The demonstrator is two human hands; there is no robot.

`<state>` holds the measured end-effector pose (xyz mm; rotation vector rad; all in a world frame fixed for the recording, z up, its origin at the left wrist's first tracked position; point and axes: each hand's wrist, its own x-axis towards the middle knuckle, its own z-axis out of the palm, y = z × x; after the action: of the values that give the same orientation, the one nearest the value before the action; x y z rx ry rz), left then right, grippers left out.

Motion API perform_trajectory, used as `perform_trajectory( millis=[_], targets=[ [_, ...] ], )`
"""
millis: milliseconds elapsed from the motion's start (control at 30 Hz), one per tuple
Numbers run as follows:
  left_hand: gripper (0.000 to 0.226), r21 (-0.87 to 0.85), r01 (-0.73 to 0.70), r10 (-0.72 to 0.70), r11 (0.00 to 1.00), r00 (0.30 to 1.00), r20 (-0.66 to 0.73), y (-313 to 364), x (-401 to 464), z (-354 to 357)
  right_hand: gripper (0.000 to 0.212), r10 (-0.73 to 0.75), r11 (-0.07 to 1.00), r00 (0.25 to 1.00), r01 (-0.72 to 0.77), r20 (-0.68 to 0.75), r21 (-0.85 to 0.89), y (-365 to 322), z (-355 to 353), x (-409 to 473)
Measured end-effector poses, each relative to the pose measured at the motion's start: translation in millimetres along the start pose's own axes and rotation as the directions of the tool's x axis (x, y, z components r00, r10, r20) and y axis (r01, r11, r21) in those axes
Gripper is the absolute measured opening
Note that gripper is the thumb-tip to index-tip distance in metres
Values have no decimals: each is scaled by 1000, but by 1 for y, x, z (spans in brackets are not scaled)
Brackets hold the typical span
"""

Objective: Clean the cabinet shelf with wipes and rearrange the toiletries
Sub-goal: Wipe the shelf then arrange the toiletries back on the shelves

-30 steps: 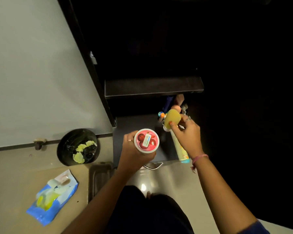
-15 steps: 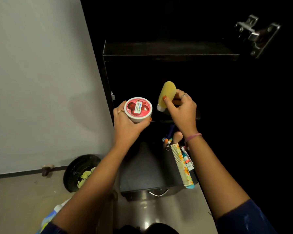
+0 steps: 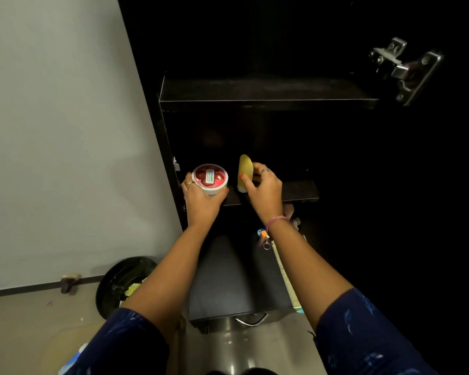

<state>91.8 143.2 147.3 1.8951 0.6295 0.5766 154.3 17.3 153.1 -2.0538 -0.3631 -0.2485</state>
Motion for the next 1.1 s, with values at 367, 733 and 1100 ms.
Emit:
perform_trajectory(
  millis=[367,733,1100],
  targets=[
    [99,1,33,-33,999,999,21,-14,2,6,35,95,995,994,-94,-49,22,2,13,-3],
    [98,-100,88,-97,991,992,-85,-15,-60,12,63,257,939,965,-235,-59,249,6,7,-28],
    [56,-125,561,-490,819,795,357,-68,-144,102,31,619,743,772,-636,-148,-210,153,-51,-151]
  ],
)
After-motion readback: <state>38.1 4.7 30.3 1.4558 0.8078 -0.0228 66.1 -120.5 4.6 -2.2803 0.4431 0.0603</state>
